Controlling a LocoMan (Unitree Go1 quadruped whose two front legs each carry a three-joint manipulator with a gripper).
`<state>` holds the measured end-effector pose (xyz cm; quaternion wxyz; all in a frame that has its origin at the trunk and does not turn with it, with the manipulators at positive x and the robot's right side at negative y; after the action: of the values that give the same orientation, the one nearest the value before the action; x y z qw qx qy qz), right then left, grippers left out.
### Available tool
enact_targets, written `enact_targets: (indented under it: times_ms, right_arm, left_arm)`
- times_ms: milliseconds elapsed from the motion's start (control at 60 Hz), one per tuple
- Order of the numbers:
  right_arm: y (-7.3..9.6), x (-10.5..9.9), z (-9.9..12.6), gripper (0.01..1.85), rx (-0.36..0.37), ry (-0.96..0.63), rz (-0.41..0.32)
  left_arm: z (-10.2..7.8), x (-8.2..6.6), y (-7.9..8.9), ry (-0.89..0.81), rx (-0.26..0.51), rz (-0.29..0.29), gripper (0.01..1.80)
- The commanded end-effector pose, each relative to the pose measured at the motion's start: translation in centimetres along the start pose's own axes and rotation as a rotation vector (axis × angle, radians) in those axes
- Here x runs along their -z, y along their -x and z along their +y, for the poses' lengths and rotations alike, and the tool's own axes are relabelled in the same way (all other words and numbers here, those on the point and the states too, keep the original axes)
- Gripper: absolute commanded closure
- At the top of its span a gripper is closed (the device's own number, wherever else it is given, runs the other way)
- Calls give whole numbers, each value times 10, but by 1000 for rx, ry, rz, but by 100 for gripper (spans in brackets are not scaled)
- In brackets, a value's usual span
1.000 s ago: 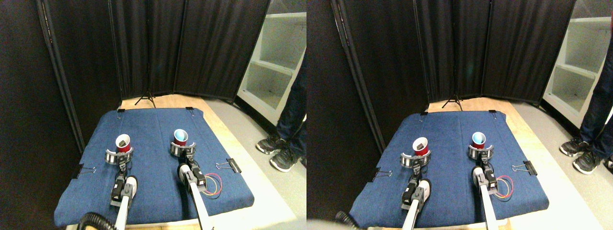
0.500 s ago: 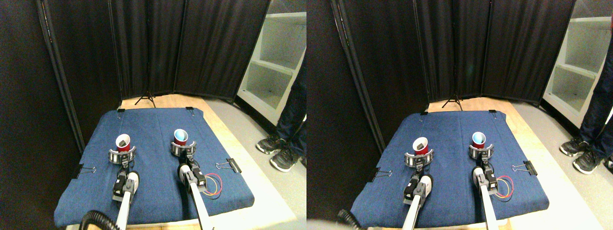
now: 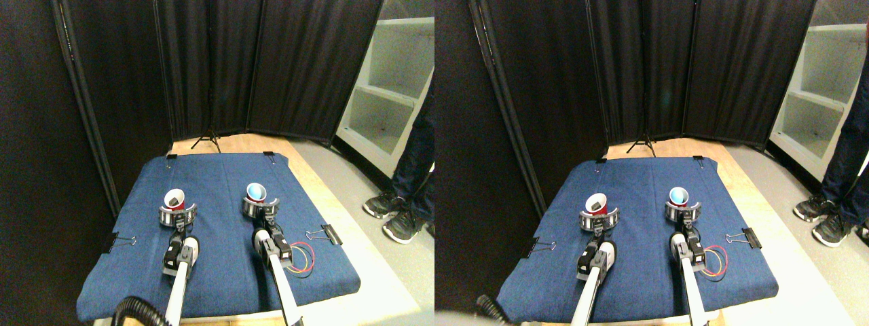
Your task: Pour (bimanual)
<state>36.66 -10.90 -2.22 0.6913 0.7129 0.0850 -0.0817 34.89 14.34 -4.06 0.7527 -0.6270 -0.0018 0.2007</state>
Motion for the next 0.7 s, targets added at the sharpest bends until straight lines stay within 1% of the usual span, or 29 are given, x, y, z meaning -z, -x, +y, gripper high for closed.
enact_targets:
  times_ms: [17,133,183,267,350,500,533,550,567,583,617,633,650,667,700]
  right_arm:
    - [-4,0,0,73,-7,-31,-4]
    - [-8,1,1,69,-7,-37,6]
    - [-10,2,1,63,-2,-55,25]
    - [-13,4,0,66,6,-73,33]
    - [-15,5,-2,65,18,-86,35]
    - [-18,3,-5,71,25,-88,29]
    - [-18,3,-5,93,15,-70,19]
    - [-18,3,-5,93,15,-70,19]
    - [-18,2,-5,105,12,-61,10]
    - [-17,2,-5,113,10,-45,1]
    - [-16,3,-4,145,3,-12,-36]
    - [-15,3,-4,153,5,-9,-53]
    - [-15,3,-4,153,5,-9,-53]
    - [-15,3,-4,153,10,-4,-67]
    - [-15,3,-4,153,10,9,-67]
  left_arm:
    - [10,1,-3,-46,-32,-16,67]
    - [11,0,-3,-41,-35,-14,69]
    - [12,0,-2,-55,-37,-9,64]
    - [11,0,1,-65,-33,-15,65]
    - [12,-1,2,-62,-33,-17,67]
    - [12,-2,3,-67,-29,-27,70]
    - [11,-2,3,-81,-19,-51,82]
    - [11,-2,3,-81,-19,-51,82]
    - [11,-1,3,-93,-12,-69,89]
    - [11,-1,3,-98,-12,-79,93]
    - [10,-1,4,-101,-3,-123,116]
    - [10,0,4,-106,5,-144,129]
    - [10,0,4,-106,5,-144,129]
    - [10,0,4,-115,11,-162,140]
    - [11,0,3,-130,20,-180,148]
